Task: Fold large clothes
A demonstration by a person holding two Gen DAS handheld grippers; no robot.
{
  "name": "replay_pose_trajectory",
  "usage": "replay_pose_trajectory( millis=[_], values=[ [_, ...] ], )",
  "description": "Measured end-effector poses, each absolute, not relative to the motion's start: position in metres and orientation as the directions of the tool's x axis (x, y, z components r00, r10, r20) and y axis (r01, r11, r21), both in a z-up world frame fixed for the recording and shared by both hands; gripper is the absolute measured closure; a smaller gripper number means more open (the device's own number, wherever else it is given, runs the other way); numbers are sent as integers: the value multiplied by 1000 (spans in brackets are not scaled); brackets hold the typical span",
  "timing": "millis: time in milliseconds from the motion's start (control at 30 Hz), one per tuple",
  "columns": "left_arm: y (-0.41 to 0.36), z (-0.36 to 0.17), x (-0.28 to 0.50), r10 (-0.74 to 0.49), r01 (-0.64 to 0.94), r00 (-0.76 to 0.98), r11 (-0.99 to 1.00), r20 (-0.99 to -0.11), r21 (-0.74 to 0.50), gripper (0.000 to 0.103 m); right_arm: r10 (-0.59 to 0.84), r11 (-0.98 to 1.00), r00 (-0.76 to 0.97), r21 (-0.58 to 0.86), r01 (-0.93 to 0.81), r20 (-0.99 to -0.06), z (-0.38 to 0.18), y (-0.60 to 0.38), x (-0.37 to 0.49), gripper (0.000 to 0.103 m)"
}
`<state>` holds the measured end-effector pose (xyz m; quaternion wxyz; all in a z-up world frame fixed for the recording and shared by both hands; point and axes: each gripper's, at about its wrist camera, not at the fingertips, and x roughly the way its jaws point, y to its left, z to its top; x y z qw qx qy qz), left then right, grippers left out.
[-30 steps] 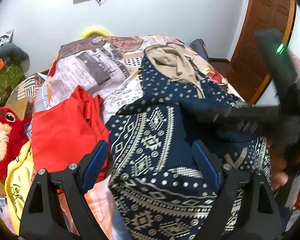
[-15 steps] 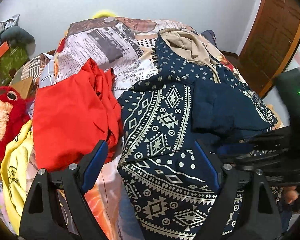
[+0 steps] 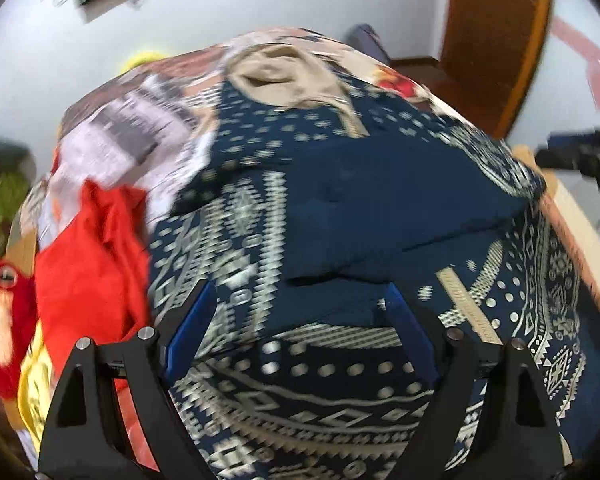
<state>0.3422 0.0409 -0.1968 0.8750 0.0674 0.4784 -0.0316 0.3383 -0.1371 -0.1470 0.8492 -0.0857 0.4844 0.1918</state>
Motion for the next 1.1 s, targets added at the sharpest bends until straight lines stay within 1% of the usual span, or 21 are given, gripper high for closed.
replay_pose_trajectory(
  millis=[100, 133, 167, 200, 233, 267, 300, 333, 400, 467, 533, 567, 633, 733, 800, 867, 1000, 1100],
  values=[
    [14, -206, 346, 3, 195, 550, 972, -835, 131, 17, 213, 932, 454, 41, -360, -865, -158, -155, 349, 53],
    [8, -208, 348, -4, 214, 558, 967, -830, 139, 19, 202, 938, 453, 39, -345, -869, -163, -159, 352, 53],
    [4, -211, 350, -4, 223, 569, 963, -823, 149, 23, 193, 942, 448, 38, -333, -873, -169, -163, 355, 53],
    [0, -214, 354, 1, 223, 576, 962, -818, 158, 35, 190, 944, 442, 40, -327, -877, -172, -166, 356, 53],
    [-2, -218, 358, -7, 230, 561, 962, -828, 147, 40, 191, 946, 430, 47, -322, -882, -177, -168, 358, 53],
    [-2, -223, 363, -26, 236, 542, 964, -840, 122, 42, 195, 946, 416, 58, -320, -888, -183, -169, 360, 53],
    [-1, -228, 367, -39, 237, 527, 966, -849, 102, 46, 199, 945, 408, 64, -320, -891, -187, -172, 359, 53],
    [1, -233, 370, -37, 233, 514, 968, -857, 98, 49, 201, 945, 402, 68, -320, -894, -191, -172, 360, 53],
    [3, -241, 375, -25, 225, 507, 969, -861, 104, 49, 206, 944, 395, 75, -322, -895, -196, -172, 360, 53],
    [4, -242, 376, -23, 233, 519, 966, -854, 116, 55, 217, 942, 393, 86, -324, -894, -199, -173, 360, 53],
    [6, -242, 377, -2, 227, 527, 964, -850, 138, 74, 220, 943, 398, 89, -321, -891, -200, -174, 361, 53],
    [10, -239, 378, -8, 226, 526, 965, -850, 131, 79, 222, 943, 400, 92, -320, -889, -200, -174, 362, 53],
    [19, -230, 378, -52, 219, 526, 973, -849, 76, 92, 224, 945, 407, 95, -313, -886, -199, -176, 363, 53],
    [36, -211, 377, -107, 190, 542, 982, -834, -2, 94, 229, 948, 426, 100, -304, -875, -194, -179, 365, 53],
    [52, -193, 378, -178, 165, 554, 981, -813, -102, 94, 219, 950, 441, 87, -299, -870, -191, -179, 367, 53],
    [64, -175, 378, -213, 144, 580, 977, -786, -158, 95, 213, 952, 454, 78, -296, -865, -187, -180, 369, 53],
    [95, -136, 376, -244, 81, 650, 964, -720, -253, 96, 211, 955, 483, 74, -286, -850, -177, -178, 373, 53],
    [119, -119, 376, -264, 55, 671, 950, -692, -309, 97, 214, 954, 503, 69, -291, -837, -170, -173, 377, 53]
  ],
)
